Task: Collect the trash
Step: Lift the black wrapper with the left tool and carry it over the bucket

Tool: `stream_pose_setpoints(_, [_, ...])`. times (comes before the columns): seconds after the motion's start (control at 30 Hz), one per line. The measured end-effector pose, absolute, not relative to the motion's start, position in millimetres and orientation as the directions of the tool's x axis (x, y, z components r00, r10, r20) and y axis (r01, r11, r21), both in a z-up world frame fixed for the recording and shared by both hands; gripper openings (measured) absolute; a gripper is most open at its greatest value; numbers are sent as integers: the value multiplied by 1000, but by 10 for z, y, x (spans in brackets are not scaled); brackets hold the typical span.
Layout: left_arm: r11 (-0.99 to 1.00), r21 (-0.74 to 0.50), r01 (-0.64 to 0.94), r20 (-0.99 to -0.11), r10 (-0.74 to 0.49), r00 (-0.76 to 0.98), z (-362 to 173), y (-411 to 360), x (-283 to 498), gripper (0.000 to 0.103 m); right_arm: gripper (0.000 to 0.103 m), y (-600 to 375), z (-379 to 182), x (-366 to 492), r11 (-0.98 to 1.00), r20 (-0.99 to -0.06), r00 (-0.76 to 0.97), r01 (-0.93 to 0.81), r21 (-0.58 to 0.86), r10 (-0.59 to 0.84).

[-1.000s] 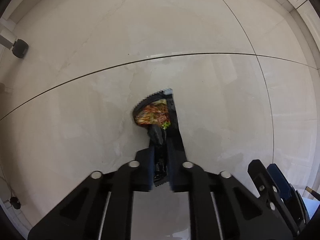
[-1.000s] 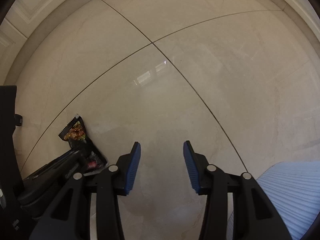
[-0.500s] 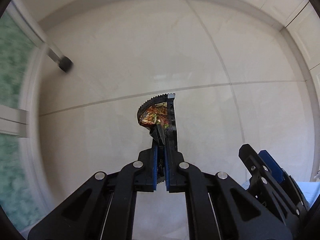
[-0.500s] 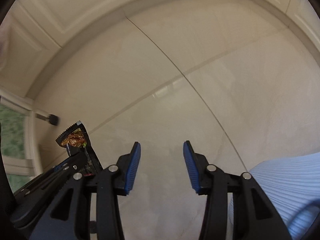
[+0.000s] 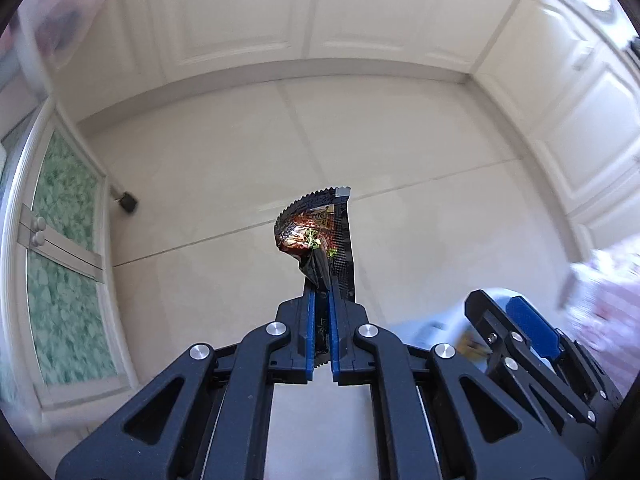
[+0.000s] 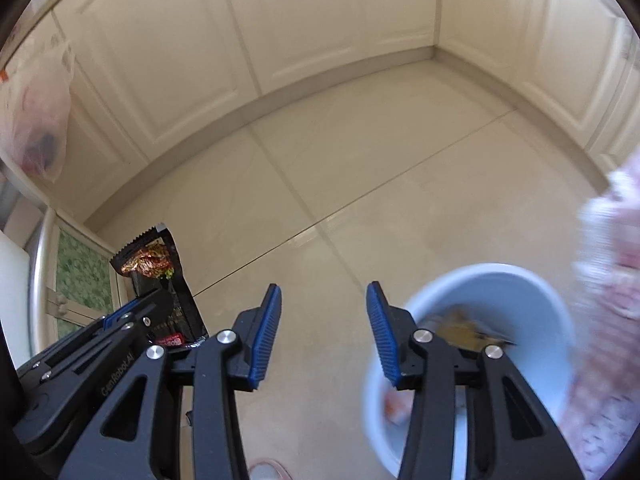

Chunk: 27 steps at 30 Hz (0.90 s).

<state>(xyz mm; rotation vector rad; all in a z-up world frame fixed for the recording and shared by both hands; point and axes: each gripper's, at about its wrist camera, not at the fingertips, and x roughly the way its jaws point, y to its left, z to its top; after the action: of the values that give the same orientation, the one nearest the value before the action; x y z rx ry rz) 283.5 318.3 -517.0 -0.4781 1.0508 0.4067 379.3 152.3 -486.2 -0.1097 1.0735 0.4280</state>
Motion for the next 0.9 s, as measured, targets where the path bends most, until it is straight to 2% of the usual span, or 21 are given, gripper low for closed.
stream_pose_setpoints(0.17, [876, -218, -431, -876, 19, 482, -4789, 2465, 2812, 4, 44, 829, -4467, 3671, 945, -858, 461, -318, 79, 227])
stream_pose_setpoints(0.33, [900, -247, -360, -885, -59, 461, -4860, 1807, 2923, 4, 44, 173, -4478, 3589, 968, -868, 467, -246, 55, 168])
stream_pose_setpoints(0.57, [936, -199, -291, -931, -88, 353, -5169, 1003, 3167, 4, 44, -489, -5076, 3617, 990, -924, 373, -138, 33, 83])
stream_pose_setpoints(0.9, [948, -178, -264, -971, -126, 205, -5802, 659, 3329, 5, 43, -905, -5939, 3575, 997, -983, 183, -76, 6, 20])
